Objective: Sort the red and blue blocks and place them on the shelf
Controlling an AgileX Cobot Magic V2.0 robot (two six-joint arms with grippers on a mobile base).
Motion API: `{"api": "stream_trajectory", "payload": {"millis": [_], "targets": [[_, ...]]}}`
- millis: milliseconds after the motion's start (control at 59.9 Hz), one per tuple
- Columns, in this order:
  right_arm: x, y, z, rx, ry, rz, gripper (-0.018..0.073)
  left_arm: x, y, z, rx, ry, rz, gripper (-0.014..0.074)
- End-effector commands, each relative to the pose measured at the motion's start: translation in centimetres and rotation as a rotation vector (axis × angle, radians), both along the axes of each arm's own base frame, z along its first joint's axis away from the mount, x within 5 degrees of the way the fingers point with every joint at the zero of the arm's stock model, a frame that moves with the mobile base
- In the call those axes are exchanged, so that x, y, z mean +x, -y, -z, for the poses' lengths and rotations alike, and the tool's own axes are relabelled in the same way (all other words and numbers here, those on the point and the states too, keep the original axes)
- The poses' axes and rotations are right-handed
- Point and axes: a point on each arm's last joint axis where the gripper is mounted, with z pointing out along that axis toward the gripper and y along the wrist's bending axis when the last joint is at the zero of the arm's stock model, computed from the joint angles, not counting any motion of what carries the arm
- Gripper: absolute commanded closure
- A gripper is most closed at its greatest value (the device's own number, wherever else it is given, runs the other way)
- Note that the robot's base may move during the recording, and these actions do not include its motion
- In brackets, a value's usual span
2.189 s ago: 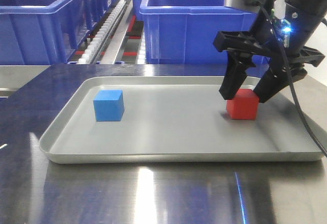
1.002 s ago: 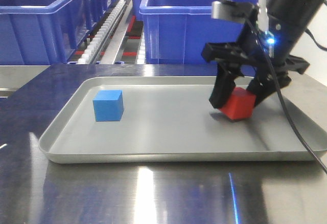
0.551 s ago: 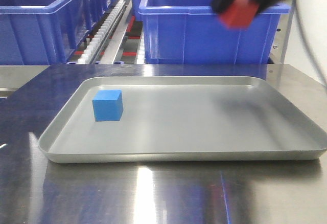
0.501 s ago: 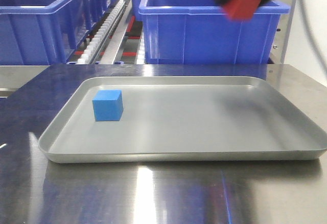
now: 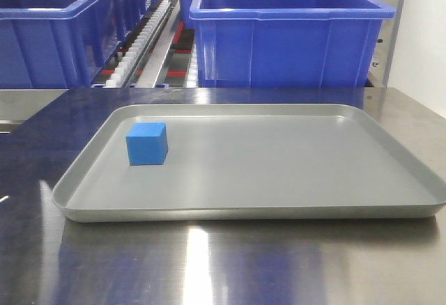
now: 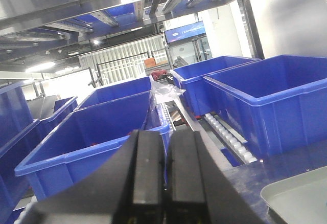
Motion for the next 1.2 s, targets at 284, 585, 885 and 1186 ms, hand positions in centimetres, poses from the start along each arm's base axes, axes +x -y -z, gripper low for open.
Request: {"api": "stream_trajectory", "payload": {"millis": [284,585,885,1186], "targets": [[-2.8,0.9,-1.1,0.013,0.236,0.071,0.0502,-0.1,0.2,0.7,-0.027,0.033,0.043,0.0471],[-2.8,0.9,-1.1,0.013,0.232,0.070,0.0502,-0.1,0.2,0.7,-0.027,0.033,0.043,0.0471],[-2.8,0.8,-0.8,0.011,0.203,0.061,0.0502,-0.1,0.2,0.7,-0.027,0.033,0.043,0.0471],[-2.8,0.8,-0.8,0.011,0.202,0.061,0.0502,-0.1,0.2,0.7,-0.027,0.033,0.043,0.0471]]}}
